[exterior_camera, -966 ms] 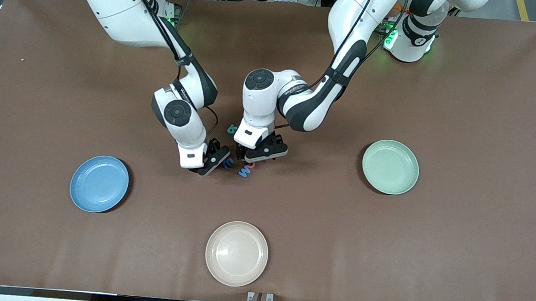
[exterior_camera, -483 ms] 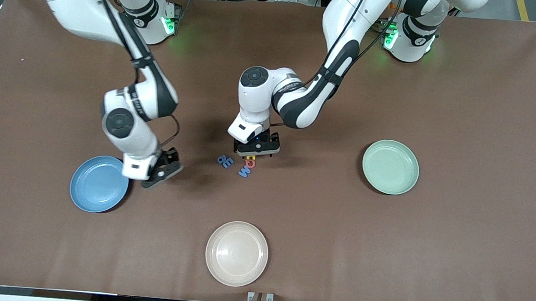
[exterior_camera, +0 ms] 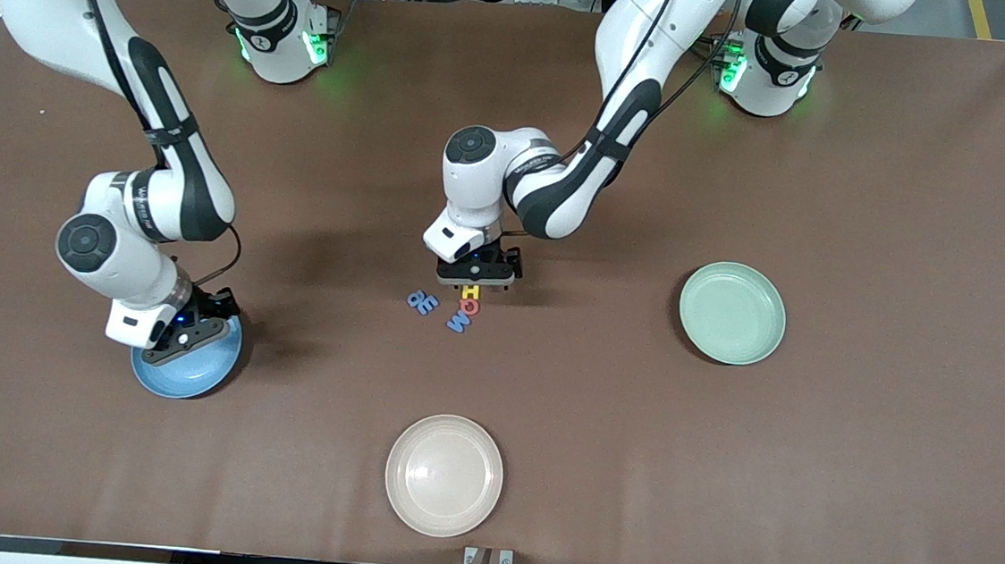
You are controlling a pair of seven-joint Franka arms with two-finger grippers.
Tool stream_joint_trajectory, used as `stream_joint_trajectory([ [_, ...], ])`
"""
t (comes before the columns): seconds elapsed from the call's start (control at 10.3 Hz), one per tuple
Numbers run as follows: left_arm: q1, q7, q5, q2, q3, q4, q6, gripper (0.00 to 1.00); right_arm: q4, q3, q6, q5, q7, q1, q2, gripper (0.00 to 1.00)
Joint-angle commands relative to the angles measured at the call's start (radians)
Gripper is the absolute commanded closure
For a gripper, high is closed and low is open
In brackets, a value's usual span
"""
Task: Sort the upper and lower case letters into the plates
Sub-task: 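Carry the red M into the blue plate while the left gripper grasps the yellow H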
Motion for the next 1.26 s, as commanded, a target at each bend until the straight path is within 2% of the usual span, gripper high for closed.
stream_joint_trajectory([
  [0.0,-0.018,-0.001,0.025,0.019,0.008,0.017,0.005,0.00,0.015,0.016,-0.001,-0.011,-0.041,-0.048,0.001,1.00],
  [0.1,-0.020,-0.003,0.025,0.018,0.008,0.025,0.005,0.00,0.025,0.015,0.000,-0.011,-0.051,-0.063,0.004,0.83],
  [0.19,-0.020,-0.003,0.025,0.019,0.006,0.029,0.005,0.00,0.027,0.015,0.007,-0.011,-0.046,-0.065,0.010,0.01],
  [0.39,-0.020,-0.001,0.025,0.034,0.008,0.032,0.005,0.11,0.031,0.013,0.006,-0.014,-0.052,-0.071,0.009,0.00],
  [0.48,-0.026,0.000,0.025,0.036,0.008,0.037,0.005,0.21,0.044,0.012,0.000,-0.014,-0.054,-0.073,0.010,0.00],
  [0.68,-0.026,-0.001,0.025,0.036,0.009,0.038,0.005,0.30,0.047,0.012,-0.002,-0.015,-0.054,-0.074,0.009,0.00],
  [0.77,-0.026,-0.001,0.025,0.037,0.009,0.043,0.005,0.40,0.047,0.009,-0.002,-0.015,-0.055,-0.082,0.009,0.00],
  [1.16,-0.024,-0.001,0.025,0.044,0.012,0.045,0.005,0.45,0.062,0.009,-0.002,-0.018,-0.109,-0.105,0.025,0.00],
])
